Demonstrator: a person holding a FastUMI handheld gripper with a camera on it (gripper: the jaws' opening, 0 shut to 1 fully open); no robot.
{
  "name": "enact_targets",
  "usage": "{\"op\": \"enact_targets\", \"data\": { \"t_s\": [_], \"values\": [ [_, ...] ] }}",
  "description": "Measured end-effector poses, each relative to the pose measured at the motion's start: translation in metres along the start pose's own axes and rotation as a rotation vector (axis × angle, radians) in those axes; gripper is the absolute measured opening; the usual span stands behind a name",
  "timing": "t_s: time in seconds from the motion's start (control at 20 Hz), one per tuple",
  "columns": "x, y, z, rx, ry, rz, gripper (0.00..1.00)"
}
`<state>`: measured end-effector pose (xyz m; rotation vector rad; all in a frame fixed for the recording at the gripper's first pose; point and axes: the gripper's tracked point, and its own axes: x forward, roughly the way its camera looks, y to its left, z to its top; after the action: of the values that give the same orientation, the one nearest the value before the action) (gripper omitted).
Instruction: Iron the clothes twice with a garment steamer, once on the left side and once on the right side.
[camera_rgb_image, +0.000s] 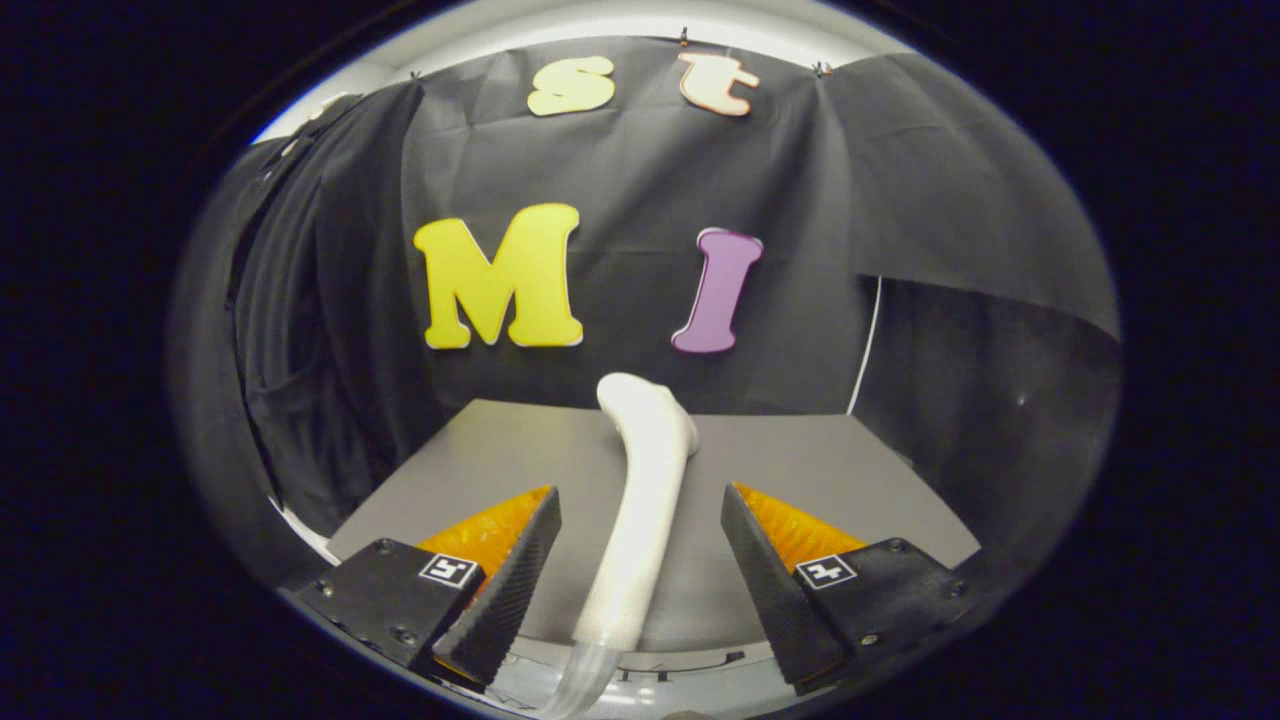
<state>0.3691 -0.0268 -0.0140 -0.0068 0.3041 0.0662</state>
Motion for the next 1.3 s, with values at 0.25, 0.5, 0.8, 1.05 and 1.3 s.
{"op": "enact_targets", "data": {
  "t_s": [0.25,0.5,0.8,1.05,1.3],
  "values": [
    [0.027,-0.002,-0.032,0.022,0.101,0.023,0.89],
    [0.027,0.006,-0.034,0.034,0.095,0.07,0.7],
    [0.027,0.015,-0.032,0.167,0.077,0.13,0.48],
    [0.016,0.01,-0.037,0.223,0.058,0.152,0.38],
    [-0.021,0.009,-0.017,0.254,-0.013,0.104,0.36]
  ]
}}
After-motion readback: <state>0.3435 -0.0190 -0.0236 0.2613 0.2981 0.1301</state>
